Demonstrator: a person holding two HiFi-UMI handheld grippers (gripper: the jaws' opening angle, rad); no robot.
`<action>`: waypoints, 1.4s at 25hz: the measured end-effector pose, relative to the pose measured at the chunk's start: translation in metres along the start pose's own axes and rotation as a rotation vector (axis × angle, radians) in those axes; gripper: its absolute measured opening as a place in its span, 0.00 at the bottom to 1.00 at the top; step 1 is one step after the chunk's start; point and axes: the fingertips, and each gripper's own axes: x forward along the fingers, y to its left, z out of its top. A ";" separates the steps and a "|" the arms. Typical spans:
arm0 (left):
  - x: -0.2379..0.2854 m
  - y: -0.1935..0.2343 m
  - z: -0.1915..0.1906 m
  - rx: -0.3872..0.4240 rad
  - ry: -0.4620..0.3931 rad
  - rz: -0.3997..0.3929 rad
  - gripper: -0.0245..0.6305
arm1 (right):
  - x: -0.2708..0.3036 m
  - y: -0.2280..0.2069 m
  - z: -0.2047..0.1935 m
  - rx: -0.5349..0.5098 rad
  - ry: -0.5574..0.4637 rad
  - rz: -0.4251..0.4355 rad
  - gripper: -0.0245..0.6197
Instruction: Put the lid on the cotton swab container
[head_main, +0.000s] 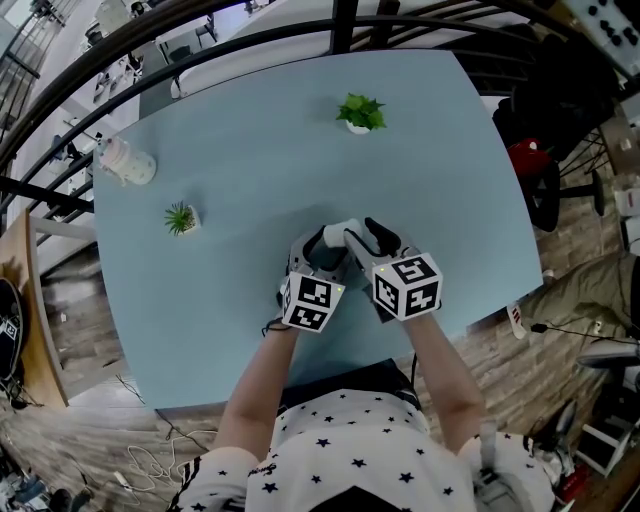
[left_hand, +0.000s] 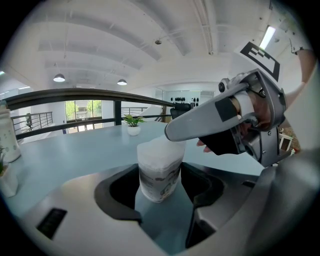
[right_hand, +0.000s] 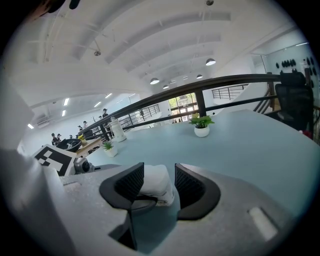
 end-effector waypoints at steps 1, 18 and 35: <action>0.000 0.000 0.000 0.001 0.000 0.000 0.43 | 0.000 0.000 0.000 0.002 0.001 0.000 0.31; 0.000 0.000 -0.001 0.006 0.007 0.002 0.43 | 0.000 0.000 -0.003 0.012 0.017 -0.036 0.31; -0.048 0.000 -0.026 0.022 0.049 0.013 0.43 | -0.009 0.049 -0.022 -0.023 0.065 0.001 0.31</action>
